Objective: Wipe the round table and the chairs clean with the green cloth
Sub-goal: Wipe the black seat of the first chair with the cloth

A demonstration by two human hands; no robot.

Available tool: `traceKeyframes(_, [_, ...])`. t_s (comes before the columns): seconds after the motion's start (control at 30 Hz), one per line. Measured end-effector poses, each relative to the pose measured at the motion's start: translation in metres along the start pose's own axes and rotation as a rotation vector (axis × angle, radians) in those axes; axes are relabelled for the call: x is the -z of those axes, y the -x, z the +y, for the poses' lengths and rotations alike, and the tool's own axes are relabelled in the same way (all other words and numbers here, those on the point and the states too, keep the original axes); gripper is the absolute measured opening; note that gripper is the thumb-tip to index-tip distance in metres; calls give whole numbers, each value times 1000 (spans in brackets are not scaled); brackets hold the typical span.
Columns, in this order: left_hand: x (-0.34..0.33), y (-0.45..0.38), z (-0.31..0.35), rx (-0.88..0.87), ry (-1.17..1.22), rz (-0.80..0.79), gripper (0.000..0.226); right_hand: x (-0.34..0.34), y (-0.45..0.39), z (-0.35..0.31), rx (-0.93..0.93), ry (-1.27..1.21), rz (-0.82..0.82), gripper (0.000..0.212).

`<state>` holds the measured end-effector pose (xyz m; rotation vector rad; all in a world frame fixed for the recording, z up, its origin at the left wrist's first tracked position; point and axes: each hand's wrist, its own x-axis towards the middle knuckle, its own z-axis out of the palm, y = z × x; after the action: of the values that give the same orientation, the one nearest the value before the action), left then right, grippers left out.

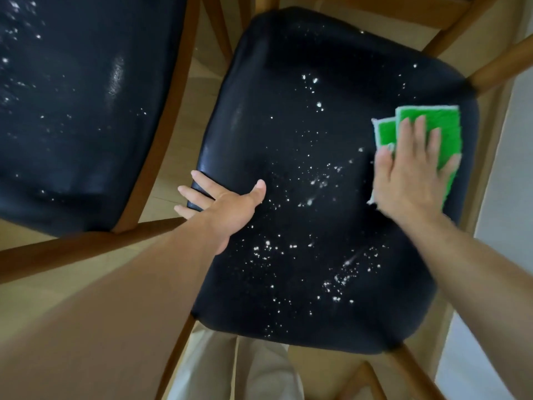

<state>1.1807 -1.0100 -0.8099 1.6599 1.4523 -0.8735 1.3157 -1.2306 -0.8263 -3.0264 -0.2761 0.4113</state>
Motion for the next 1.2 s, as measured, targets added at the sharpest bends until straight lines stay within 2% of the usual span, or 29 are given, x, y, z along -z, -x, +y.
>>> traceKeyframes(0.13, [-2,-2,2,27,-53,19,125,-1,-5,-18,-96,-115,-3,69])
traceKeyframes(0.23, [-2,-1,3,32,-69,17,126,-8,35,-48,-2,-142,-56,68])
traceKeyframes(0.33, [-2,2,5,48,-56,18,125,-20,101,-62,332,-40,-195,62])
traceKeyframes(0.43, [-1,5,10,65,-51,17,125,-33,147,-49,713,56,-287,58])
traceKeyframes(0.57, [-2,6,17,88,-58,31,125,-25,98,-22,1057,173,-288,57])
traceKeyframes(0.63, [-3,6,18,86,-68,34,125,-17,57,-17,1007,161,-202,57])
traceKeyframes(0.83, [-5,2,16,81,-82,24,127,1,-46,-45,323,52,-15,55])
traceKeyframes(0.93, [-5,0,15,86,-64,2,128,0,-43,-68,166,-43,-21,56])
traceKeyframes(1.0, [-5,-2,13,89,-73,1,129,-3,-13,-75,189,-69,-69,56])
traceKeyframes(1.07, [-8,-4,12,96,-89,15,131,-8,39,-72,302,-22,-144,54])
traceKeyframes(1.2, [-10,-9,11,125,-88,25,135,-25,151,-47,686,98,-338,55])
